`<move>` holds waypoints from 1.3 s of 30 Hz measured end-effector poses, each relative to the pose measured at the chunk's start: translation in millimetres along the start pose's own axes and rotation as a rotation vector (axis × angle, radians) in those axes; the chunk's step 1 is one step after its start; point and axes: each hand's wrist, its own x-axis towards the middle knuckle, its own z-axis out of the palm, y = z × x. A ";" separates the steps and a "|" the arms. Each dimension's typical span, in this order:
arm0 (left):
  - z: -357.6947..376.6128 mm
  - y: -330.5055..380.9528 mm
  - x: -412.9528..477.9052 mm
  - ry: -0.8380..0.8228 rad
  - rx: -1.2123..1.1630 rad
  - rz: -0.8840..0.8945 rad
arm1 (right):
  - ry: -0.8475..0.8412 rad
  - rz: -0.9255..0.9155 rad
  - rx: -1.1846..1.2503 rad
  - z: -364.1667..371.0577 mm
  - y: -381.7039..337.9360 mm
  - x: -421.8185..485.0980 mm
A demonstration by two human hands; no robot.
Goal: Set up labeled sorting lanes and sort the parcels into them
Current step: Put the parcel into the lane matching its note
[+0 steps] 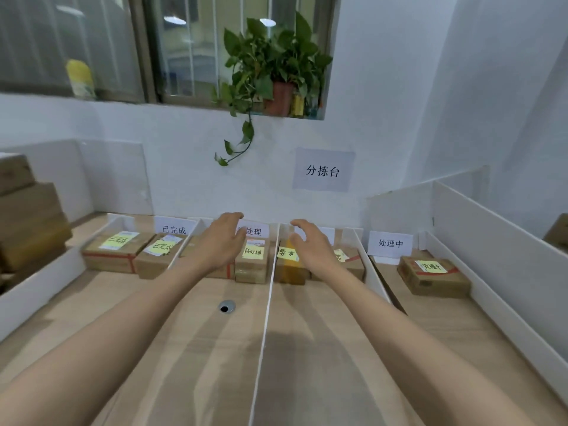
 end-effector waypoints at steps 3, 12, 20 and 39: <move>-21.0 -1.7 -23.6 0.051 0.002 -0.036 | -0.016 -0.062 0.046 0.1 -17.2 -11.0; -78.9 -1.1 -112.9 0.237 0.096 -0.167 | -0.118 -0.238 0.153 20.2 -77.6 -51.6; -138.8 -22.1 -216.1 0.392 0.237 -0.338 | -0.258 -0.405 0.213 67.0 -141.6 -103.4; -297.5 -135.9 -428.1 0.622 0.301 -0.692 | -0.546 -0.643 0.308 238.3 -342.0 -212.9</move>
